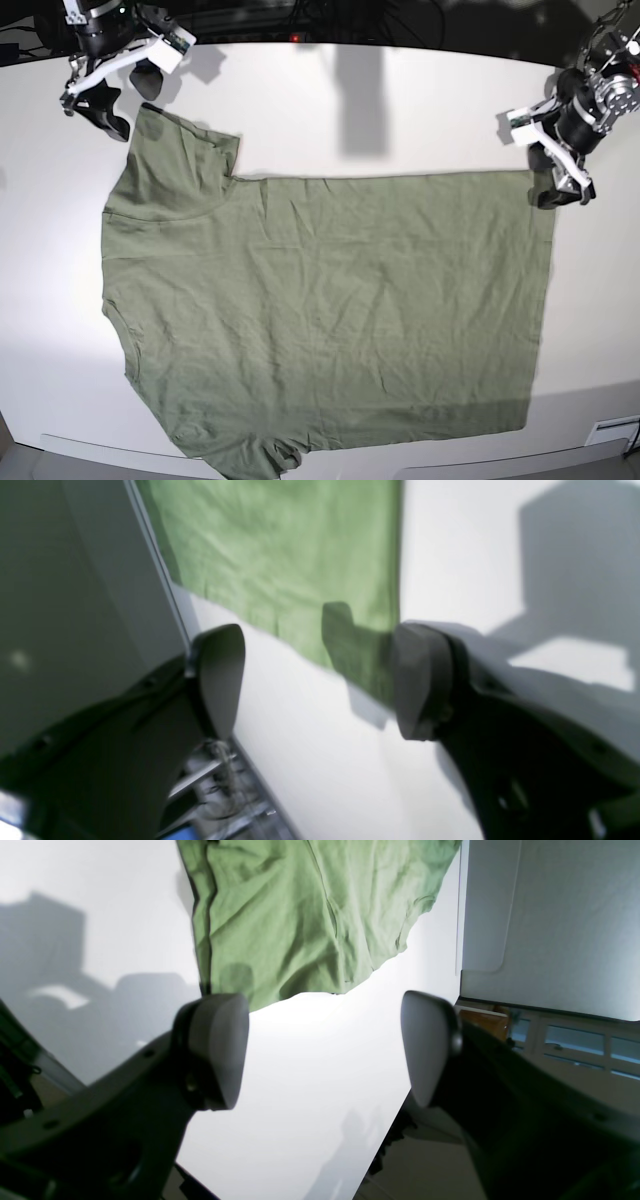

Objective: Fold the T-shirt properly
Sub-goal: 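Pinch the shirt's shoulder edges with both grippers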

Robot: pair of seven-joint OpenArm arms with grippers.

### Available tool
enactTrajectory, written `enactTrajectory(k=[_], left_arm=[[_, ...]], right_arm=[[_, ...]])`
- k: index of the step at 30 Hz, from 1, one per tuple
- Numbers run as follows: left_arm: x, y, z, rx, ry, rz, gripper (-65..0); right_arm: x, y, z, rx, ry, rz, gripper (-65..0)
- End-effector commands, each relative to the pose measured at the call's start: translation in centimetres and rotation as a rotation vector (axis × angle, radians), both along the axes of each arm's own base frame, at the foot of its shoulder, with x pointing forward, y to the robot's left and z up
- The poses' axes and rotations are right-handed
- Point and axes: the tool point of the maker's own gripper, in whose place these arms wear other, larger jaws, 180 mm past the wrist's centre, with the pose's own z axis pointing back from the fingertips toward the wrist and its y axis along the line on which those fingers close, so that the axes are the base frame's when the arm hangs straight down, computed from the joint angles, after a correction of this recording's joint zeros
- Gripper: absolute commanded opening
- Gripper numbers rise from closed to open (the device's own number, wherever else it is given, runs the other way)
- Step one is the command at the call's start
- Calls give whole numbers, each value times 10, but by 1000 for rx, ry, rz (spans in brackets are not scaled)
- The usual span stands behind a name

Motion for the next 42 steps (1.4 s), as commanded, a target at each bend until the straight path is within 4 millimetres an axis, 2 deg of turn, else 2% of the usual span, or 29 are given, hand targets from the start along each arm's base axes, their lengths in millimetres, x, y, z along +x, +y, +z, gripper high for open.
enactTrajectory(k=[1,6,14,17,19,26,29,39,42], left_arm=[[5,-2,4,-17,-2,1,-204],[19,-13,8,-74,-20,51,-204],[21,36,16,78,-22,101,-204],[21,41,18,88,-23,94,-204],[21,29,16,47,-23,70,-204],[18,-38,4,-142,-19,57,-204],[18,-48,1,-167,-18,71,-204],[23,-4,5,-55,-54,125,-204],[19,6,-5,-37,-37,148,-204]], right_arm=[[4,1,9,2,-34,6,-182],[4,1,9,1,-34,4,-182],[4,1,9,0,-34,3,-182],[4,1,9,0,-34,3,-182],[4,1,9,0,-34,3,-182],[4,1,9,0,-34,3,-182],[4,0,9,0,-34,2,-182],[4,0,9,-1,-34,2,-182],[4,0,9,0,-34,3,-182]])
